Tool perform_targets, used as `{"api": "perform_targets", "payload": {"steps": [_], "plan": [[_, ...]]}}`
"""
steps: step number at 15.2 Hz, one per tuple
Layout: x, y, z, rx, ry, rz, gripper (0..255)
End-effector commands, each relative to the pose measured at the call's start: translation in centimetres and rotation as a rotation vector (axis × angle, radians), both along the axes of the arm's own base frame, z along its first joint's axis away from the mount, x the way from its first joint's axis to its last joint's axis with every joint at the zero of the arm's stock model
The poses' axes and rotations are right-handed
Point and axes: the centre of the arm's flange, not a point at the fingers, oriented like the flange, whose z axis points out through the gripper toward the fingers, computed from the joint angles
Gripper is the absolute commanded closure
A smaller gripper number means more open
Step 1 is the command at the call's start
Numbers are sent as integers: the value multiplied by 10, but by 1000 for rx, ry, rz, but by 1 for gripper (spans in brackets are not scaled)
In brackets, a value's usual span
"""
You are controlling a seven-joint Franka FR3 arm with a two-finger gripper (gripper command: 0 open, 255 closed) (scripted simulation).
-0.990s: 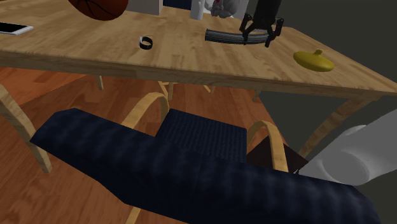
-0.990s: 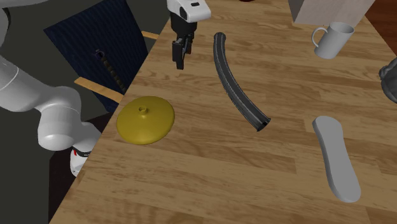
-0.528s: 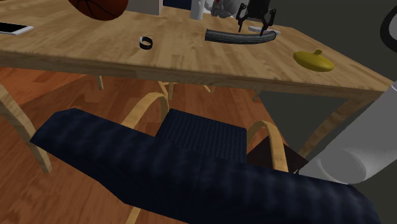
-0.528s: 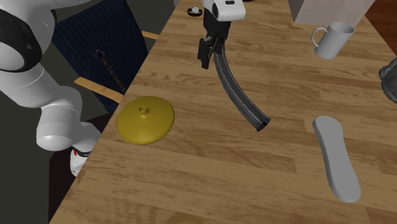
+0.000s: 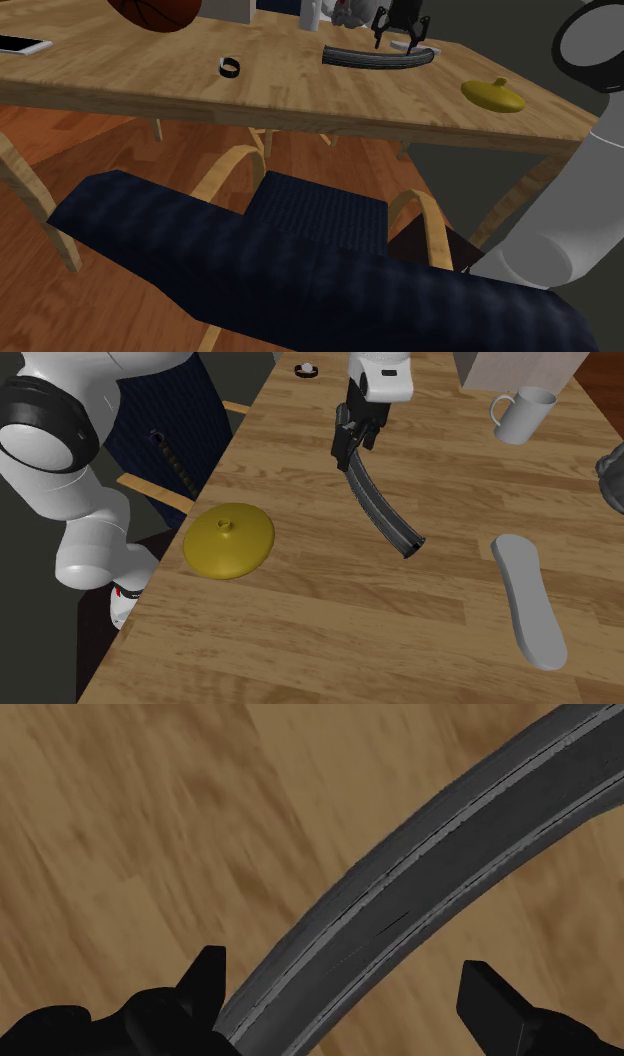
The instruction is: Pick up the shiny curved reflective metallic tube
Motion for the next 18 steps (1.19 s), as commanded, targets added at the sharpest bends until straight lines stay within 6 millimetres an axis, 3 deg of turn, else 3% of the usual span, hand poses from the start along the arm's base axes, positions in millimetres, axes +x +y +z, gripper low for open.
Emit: {"api": "perform_targets", "payload": {"steps": [1, 3, 5, 6, 15, 18], "plan": [[0, 0, -10, 0, -1, -2, 0], [0, 0, -23, 0, -1, -2, 0], [0, 0, -23, 0, -1, -2, 0], [0, 0, -23, 0, -1, -2, 255], [0, 0, -23, 0, -1, -2, 255], [0, 0, -7, 0, -1, -2, 255]]}}
